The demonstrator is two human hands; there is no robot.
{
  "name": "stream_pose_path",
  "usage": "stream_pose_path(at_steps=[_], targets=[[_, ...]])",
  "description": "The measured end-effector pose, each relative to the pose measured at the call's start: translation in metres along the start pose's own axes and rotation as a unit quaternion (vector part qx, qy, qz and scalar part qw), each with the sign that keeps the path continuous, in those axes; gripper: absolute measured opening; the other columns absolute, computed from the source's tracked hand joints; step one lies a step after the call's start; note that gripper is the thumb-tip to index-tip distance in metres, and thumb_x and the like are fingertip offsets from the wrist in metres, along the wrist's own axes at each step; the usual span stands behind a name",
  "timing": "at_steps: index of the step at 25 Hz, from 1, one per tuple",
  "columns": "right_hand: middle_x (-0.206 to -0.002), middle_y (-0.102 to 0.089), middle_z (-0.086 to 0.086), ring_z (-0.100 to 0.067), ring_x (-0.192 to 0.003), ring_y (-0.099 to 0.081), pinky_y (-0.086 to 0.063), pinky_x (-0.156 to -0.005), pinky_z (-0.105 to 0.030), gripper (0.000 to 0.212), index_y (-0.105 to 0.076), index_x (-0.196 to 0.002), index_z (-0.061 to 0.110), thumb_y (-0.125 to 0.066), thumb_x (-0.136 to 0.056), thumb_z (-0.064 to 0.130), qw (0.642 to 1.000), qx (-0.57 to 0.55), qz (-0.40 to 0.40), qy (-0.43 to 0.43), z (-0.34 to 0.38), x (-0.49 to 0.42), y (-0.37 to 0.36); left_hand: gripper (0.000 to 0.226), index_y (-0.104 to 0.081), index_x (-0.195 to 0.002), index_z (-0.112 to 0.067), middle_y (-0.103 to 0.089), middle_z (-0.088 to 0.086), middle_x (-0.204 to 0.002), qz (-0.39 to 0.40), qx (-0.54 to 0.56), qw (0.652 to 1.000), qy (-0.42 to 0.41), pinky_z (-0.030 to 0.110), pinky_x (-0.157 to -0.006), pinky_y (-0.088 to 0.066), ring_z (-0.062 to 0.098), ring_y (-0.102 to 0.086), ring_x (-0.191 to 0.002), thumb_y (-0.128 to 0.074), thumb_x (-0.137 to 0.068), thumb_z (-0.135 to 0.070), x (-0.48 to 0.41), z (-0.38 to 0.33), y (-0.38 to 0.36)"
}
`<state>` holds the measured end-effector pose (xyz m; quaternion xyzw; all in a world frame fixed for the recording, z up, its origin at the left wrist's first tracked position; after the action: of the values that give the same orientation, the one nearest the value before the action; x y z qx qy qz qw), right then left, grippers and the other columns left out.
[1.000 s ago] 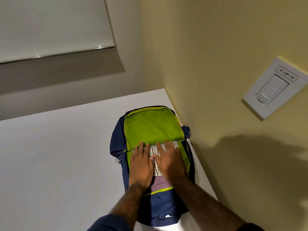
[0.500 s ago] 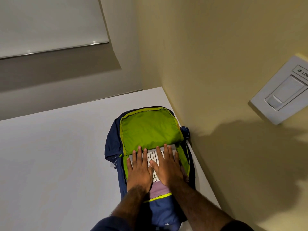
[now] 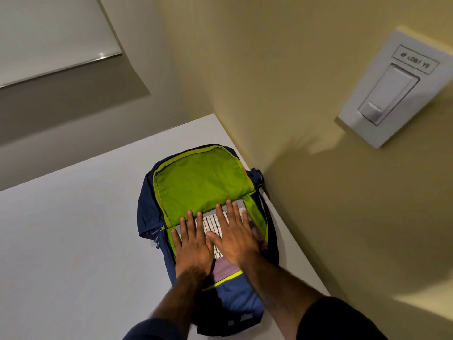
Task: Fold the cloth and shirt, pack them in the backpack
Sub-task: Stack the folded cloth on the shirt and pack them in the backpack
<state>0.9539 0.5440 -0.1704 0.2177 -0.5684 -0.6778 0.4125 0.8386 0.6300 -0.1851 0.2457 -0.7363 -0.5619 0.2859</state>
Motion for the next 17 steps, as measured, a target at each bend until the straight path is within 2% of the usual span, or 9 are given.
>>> stream_pose_path(at_steps=[4,7,8,9,11,12,13,15,17], targets=[[-0.166,0.016,-0.015,-0.029,-0.154,0.017,0.007,-0.124,-0.052,0.088,0.012,-0.16,0.022,0.008,-0.091,0.075,1.0,-0.022,0.017,-0.012,-0.002,0.005,0.005,0.067,0.004,-0.163,-0.017,0.021,0.005,-0.169,-0.027,0.017,0.999,-0.013,0.053,-0.126,0.006,0.024,0.022,-0.155,-0.015,-0.105,-0.042,0.005,-0.014,0.014],[-0.169,0.006,-0.013,-0.028,-0.156,0.008,0.004,-0.124,-0.053,0.083,0.006,-0.162,0.019,0.006,-0.091,0.062,1.0,-0.013,0.021,0.004,-0.006,0.008,0.016,0.084,0.004,-0.164,-0.015,0.014,0.006,-0.171,-0.032,0.001,0.993,-0.115,0.047,-0.127,0.009,0.022,0.019,-0.156,-0.049,-0.1,-0.028,0.014,-0.037,0.027],[-0.169,-0.001,-0.012,-0.028,-0.156,0.001,0.001,-0.124,-0.053,0.081,0.0,-0.162,0.016,0.002,-0.091,0.055,1.0,-0.003,0.015,0.018,-0.009,0.009,0.021,0.089,0.003,-0.164,-0.015,0.011,0.006,-0.171,-0.031,-0.001,0.989,-0.147,0.046,-0.127,0.008,0.022,0.017,-0.157,-0.054,-0.097,-0.026,0.016,-0.046,0.03],[-0.168,-0.012,-0.011,-0.028,-0.156,-0.008,-0.005,-0.124,-0.053,0.078,-0.009,-0.162,0.014,-0.005,-0.093,0.05,0.999,0.012,0.001,0.032,-0.014,0.009,0.027,0.087,0.003,-0.164,-0.014,0.009,0.006,-0.172,-0.029,0.002,0.985,-0.167,0.046,-0.126,0.007,0.021,0.016,-0.157,-0.053,-0.098,-0.026,0.017,-0.055,0.032],[-0.156,-0.044,-0.011,-0.031,-0.148,-0.034,-0.02,-0.121,-0.055,0.065,-0.038,-0.154,0.011,-0.038,-0.096,0.041,0.997,0.04,-0.037,0.053,-0.031,0.015,0.039,0.074,0.002,-0.164,-0.015,0.01,0.004,-0.171,-0.023,0.006,0.984,-0.179,0.046,-0.126,0.007,0.02,0.017,-0.157,-0.039,-0.104,-0.03,0.015,-0.073,0.033],[-0.145,-0.056,-0.011,-0.034,-0.142,-0.042,-0.023,-0.118,-0.057,0.06,-0.047,-0.148,0.01,-0.055,-0.092,0.032,0.995,0.048,-0.062,0.058,-0.044,0.019,0.042,0.068,0.004,-0.164,-0.018,0.012,0.002,-0.171,-0.007,0.001,0.983,-0.181,0.047,-0.126,0.008,0.02,0.019,-0.156,-0.03,-0.107,-0.035,0.013,-0.081,0.032],[-0.136,-0.063,-0.011,-0.035,-0.14,-0.043,-0.022,-0.118,-0.058,0.058,-0.05,-0.144,0.011,-0.062,-0.088,0.021,0.995,0.063,-0.056,0.061,-0.057,0.026,0.047,0.065,0.005,-0.164,-0.021,0.014,-0.001,-0.17,0.018,-0.016,0.982,-0.186,0.048,-0.125,0.01,0.02,0.021,-0.156,-0.023,-0.108,-0.04,0.011,-0.086,0.027],[-0.129,-0.066,-0.01,-0.035,-0.143,-0.038,-0.008,-0.12,-0.062,0.055,-0.047,-0.145,0.013,-0.055,-0.09,0.012,0.99,0.119,0.011,0.074,-0.081,0.041,0.053,0.064,0.001,-0.164,-0.026,0.013,-0.002,-0.171,0.061,-0.078,0.974,-0.202,0.052,-0.124,0.014,0.024,0.024,-0.154,-0.012,-0.107,-0.05,0.009,-0.088,0.014],[-0.114,-0.07,-0.006,-0.034,-0.134,-0.046,0.006,-0.118,-0.064,0.047,-0.054,-0.134,0.015,-0.041,-0.089,0.01,0.978,0.176,0.026,0.111,-0.095,0.058,0.053,0.072,-0.005,-0.165,-0.025,0.011,0.0,-0.171,0.082,-0.124,0.968,-0.201,0.054,-0.121,0.017,0.027,0.023,-0.154,0.001,-0.099,-0.055,0.006,-0.086,0.004]])
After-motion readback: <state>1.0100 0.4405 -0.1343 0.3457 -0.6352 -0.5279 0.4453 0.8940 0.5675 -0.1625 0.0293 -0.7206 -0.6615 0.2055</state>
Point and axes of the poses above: each hand's wrist, its own x-axis away from the middle knuckle, its own y-axis out of the back of the hand, z = x × y, the point moved 4 cm from there along -x, towards the middle knuckle
